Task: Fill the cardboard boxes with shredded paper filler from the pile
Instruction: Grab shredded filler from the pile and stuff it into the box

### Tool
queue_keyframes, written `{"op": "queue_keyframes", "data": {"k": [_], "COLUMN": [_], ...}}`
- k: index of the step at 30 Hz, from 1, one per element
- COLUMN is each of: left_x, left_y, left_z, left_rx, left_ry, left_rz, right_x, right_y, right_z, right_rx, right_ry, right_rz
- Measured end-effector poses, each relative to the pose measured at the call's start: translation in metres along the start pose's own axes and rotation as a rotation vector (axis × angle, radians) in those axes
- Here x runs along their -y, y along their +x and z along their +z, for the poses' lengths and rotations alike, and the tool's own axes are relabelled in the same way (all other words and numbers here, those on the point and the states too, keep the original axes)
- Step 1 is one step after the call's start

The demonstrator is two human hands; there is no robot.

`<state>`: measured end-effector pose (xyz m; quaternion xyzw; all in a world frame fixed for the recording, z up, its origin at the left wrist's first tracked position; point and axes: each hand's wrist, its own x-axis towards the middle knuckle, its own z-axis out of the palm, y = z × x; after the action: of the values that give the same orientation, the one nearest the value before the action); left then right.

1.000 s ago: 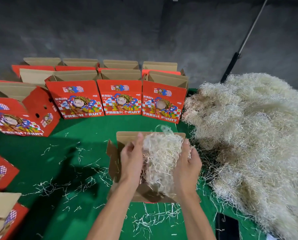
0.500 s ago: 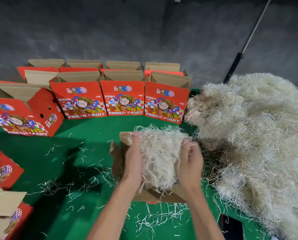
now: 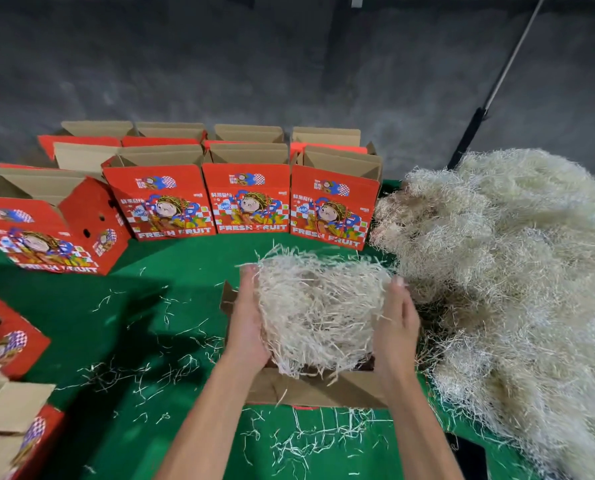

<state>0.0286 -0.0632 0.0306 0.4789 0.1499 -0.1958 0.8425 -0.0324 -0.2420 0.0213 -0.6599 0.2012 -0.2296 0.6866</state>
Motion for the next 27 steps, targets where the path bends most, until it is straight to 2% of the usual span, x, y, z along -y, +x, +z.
{"op": "queue_keyframes", "data": {"k": [2, 3, 5, 7, 10, 13, 16, 18, 22, 25, 27], "left_x": [0.009, 0.017, 0.034, 0.045, 0.038, 0.006, -0.001, 0.007, 0.022, 0.034, 0.041], "left_y": [-0.005, -0.006, -0.004, -0.003, -0.001, 0.014, 0.015, 0.013, 0.016, 0.012, 0.004], "left_z": [0.011, 0.017, 0.029, 0.038, 0.033, -0.004, -0.022, -0.016, -0.006, 0.001, 0.010], "left_rx": [0.109, 0.110, -0.016, -0.150, -0.243, -0.298, -0.279, -0.251, -0.103, 0.036, 0.015], "left_ry": [-0.019, 0.053, 0.299, 0.390, 0.218, 0.053, 0.034, 0.133, 0.050, 0.101, 0.195], "left_rz": [-0.016, -0.003, 0.075, 0.094, 0.078, 0.110, 0.144, 0.129, 0.086, 0.104, 0.106], "right_x": [-0.007, -0.011, -0.019, -0.022, -0.020, -0.016, -0.002, 0.008, 0.009, 0.005, 0.000], "right_y": [-0.006, -0.010, -0.017, -0.020, -0.015, 0.002, 0.008, 0.002, -0.005, -0.013, -0.017], "right_z": [0.015, 0.023, 0.036, 0.043, 0.033, -0.002, -0.021, -0.015, -0.004, 0.009, 0.016], "right_rx": [0.155, 0.207, 0.193, 0.117, 0.119, -0.031, -0.055, 0.028, 0.227, 0.393, 0.389], "right_ry": [-0.068, -0.123, -0.241, -0.298, -0.246, -0.088, 0.030, 0.043, 0.123, -0.041, -0.127], "right_rz": [0.064, 0.074, -0.017, -0.180, -0.232, -0.109, -0.048, -0.046, 0.055, -0.086, -0.221]}}
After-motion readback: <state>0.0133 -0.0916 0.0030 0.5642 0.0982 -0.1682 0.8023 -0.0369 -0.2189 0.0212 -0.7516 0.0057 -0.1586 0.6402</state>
